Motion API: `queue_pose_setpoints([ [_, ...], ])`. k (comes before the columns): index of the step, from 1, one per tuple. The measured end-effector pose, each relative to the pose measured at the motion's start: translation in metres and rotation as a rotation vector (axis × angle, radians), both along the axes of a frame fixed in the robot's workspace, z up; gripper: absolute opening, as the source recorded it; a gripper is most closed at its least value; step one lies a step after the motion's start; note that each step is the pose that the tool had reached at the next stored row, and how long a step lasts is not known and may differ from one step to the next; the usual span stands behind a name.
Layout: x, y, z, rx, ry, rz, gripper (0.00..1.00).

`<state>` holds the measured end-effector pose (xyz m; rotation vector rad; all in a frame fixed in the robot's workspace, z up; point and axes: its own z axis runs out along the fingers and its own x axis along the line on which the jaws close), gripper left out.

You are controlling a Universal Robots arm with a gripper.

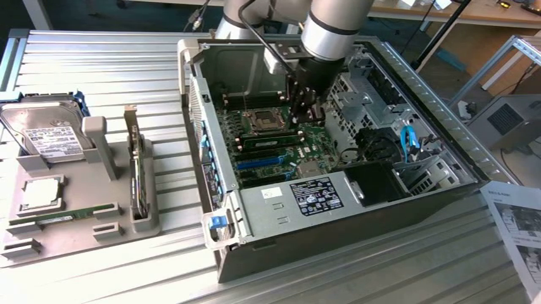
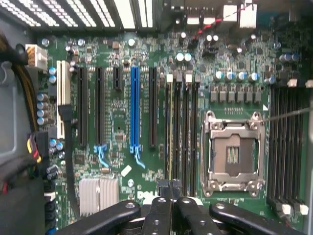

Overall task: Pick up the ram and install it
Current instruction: 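Press down the ram until it locks into place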

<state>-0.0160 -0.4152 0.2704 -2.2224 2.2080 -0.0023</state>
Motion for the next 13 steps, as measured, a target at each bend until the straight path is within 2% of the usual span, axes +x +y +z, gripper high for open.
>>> queue_pose_setpoints([
  [7, -0.018, 0.0000, 0.0001, 0.0002, -0.0159, 0.000, 0.11],
  [9, -0.024, 0.0000, 0.0001, 0.0002, -0.0216, 0.000, 0.11],
  [10, -0.030, 0.0000, 0.0001, 0.0002, -0.0273, -0.001, 0.11],
  [13, -0.039, 0.0000, 0.0001, 0.0002, -0.0353, -0.001, 0.11],
])
